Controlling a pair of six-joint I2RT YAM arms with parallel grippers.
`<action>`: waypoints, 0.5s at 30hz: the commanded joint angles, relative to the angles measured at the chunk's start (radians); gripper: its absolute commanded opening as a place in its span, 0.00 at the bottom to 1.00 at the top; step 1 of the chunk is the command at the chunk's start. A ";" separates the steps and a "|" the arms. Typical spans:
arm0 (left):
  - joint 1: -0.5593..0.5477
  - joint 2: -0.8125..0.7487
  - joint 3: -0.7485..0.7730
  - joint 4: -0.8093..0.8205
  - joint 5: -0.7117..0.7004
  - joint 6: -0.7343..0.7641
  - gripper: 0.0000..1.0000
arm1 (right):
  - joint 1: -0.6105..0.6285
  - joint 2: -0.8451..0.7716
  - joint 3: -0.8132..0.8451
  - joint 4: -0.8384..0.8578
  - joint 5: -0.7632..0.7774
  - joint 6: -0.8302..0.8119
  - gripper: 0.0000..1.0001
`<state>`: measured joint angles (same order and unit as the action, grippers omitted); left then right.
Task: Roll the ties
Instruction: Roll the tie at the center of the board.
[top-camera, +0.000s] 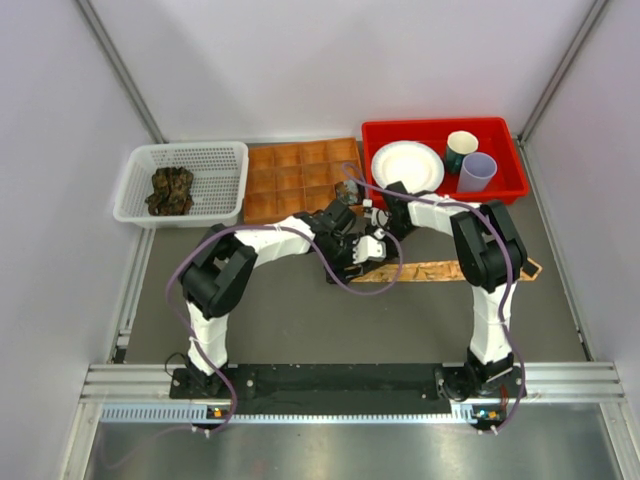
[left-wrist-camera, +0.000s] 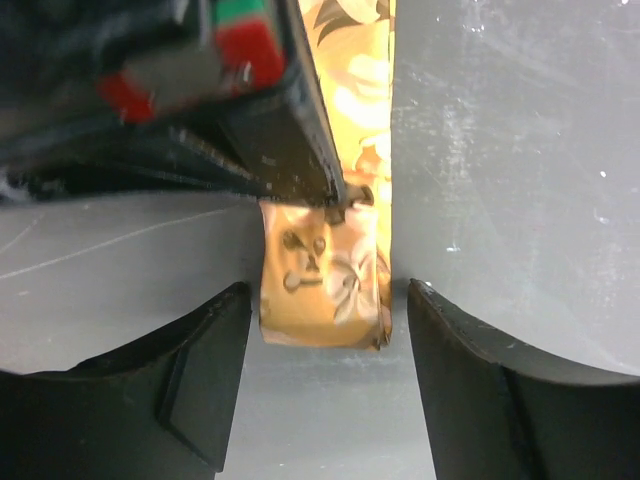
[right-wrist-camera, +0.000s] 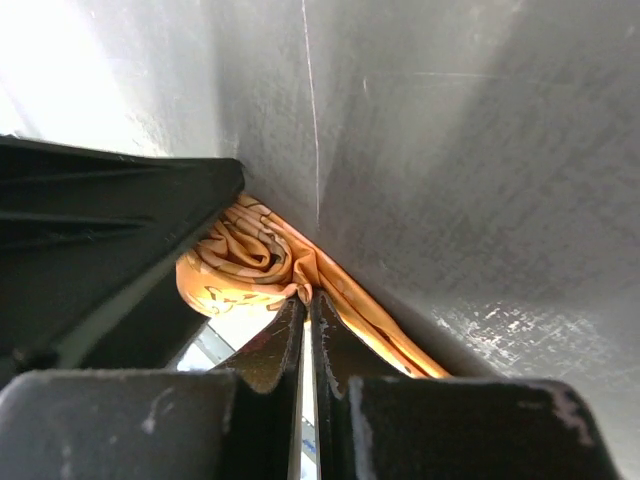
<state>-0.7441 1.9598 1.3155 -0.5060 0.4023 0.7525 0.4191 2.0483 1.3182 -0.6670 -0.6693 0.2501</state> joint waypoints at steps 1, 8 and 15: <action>0.061 -0.028 -0.082 -0.008 0.102 -0.031 0.70 | 0.017 0.033 0.016 0.006 0.145 -0.051 0.00; 0.077 -0.044 -0.079 0.021 0.144 -0.036 0.70 | 0.029 0.029 0.010 -0.002 0.175 -0.077 0.00; 0.058 -0.021 -0.047 -0.005 0.147 0.004 0.69 | 0.030 0.026 -0.002 -0.005 0.178 -0.089 0.00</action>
<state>-0.6674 1.9163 1.2438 -0.4694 0.5205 0.7349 0.4301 2.0491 1.3293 -0.6819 -0.6430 0.2199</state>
